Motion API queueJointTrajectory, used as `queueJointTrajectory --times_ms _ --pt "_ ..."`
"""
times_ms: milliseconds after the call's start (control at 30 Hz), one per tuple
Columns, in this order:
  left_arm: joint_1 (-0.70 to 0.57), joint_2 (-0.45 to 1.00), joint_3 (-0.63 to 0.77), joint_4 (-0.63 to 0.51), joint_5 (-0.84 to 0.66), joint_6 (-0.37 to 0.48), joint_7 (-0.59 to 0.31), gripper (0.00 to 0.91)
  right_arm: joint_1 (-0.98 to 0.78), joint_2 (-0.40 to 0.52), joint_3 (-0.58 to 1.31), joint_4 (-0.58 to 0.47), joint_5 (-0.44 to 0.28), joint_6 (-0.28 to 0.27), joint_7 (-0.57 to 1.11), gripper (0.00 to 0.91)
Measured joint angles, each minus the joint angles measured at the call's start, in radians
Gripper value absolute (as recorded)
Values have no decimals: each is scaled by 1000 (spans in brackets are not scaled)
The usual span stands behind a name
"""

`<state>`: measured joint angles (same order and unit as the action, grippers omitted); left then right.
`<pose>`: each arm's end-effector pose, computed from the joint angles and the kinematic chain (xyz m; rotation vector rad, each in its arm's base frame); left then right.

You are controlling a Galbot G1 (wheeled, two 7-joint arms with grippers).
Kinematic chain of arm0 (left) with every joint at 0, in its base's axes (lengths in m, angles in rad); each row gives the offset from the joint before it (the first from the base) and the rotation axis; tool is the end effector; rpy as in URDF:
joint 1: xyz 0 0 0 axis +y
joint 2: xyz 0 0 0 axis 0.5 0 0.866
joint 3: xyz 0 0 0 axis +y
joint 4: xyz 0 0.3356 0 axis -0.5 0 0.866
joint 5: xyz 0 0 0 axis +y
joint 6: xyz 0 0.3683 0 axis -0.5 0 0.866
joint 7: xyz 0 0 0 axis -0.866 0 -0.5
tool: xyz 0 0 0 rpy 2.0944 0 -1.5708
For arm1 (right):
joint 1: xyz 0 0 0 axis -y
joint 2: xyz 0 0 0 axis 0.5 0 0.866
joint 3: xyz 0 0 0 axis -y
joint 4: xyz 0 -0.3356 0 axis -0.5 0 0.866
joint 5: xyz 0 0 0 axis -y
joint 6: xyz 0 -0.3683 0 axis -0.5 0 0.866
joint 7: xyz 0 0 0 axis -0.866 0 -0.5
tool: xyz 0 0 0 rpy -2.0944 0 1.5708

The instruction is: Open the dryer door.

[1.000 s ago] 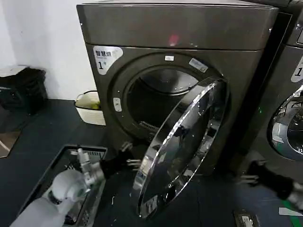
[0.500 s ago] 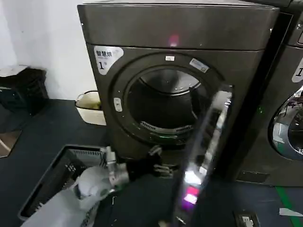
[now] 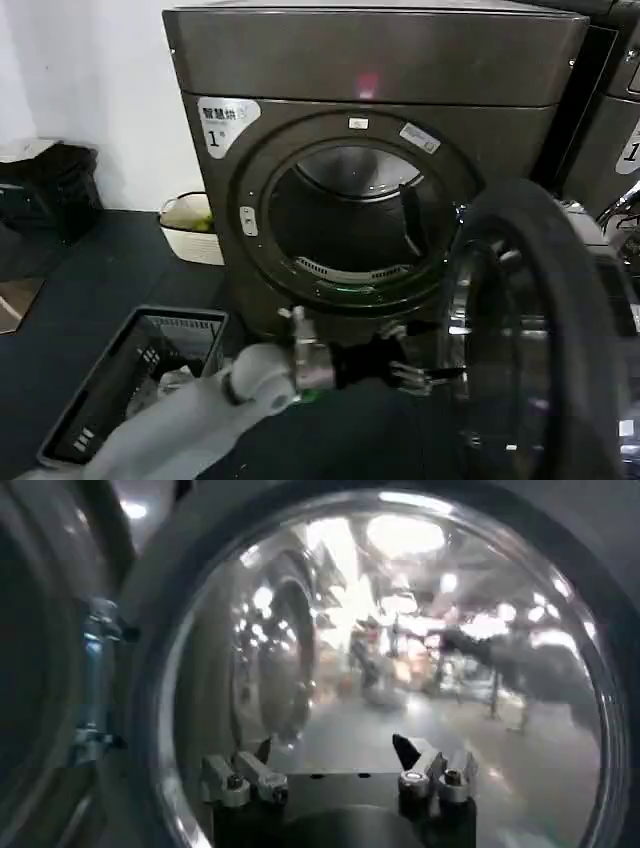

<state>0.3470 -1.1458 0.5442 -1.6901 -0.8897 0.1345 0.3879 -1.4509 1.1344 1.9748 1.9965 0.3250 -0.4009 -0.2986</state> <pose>0.3912 -0.1716 -0.1907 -2.0068 -2.3597 0.1144 0.0268 -0.3794 -0.0392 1.2690 2.7110 -0.5813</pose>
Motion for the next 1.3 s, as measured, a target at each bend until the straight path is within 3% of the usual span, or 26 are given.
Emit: queueJointTrajectory --times_ms 533,767,933,1133,1300 --pt "-79 -236 21 223 102 -72 -34 907 -64 -6 125 29 -9 -1 -32 907" --pt "-81 -244 19 238 139 -131 -100 907 -73 -8 152 25 -7 7 -32 907" --pt "-83 -235 29 249 222 -226 -168 907 -74 -12 167 15 -9 22 -26 907" --pt "-76 -201 33 226 273 -351 -191 907 -88 -26 197 -1 -18 64 -5 907" --pt "-58 -119 31 178 273 -409 -210 907 -104 -47 245 -19 -38 88 -1 907"
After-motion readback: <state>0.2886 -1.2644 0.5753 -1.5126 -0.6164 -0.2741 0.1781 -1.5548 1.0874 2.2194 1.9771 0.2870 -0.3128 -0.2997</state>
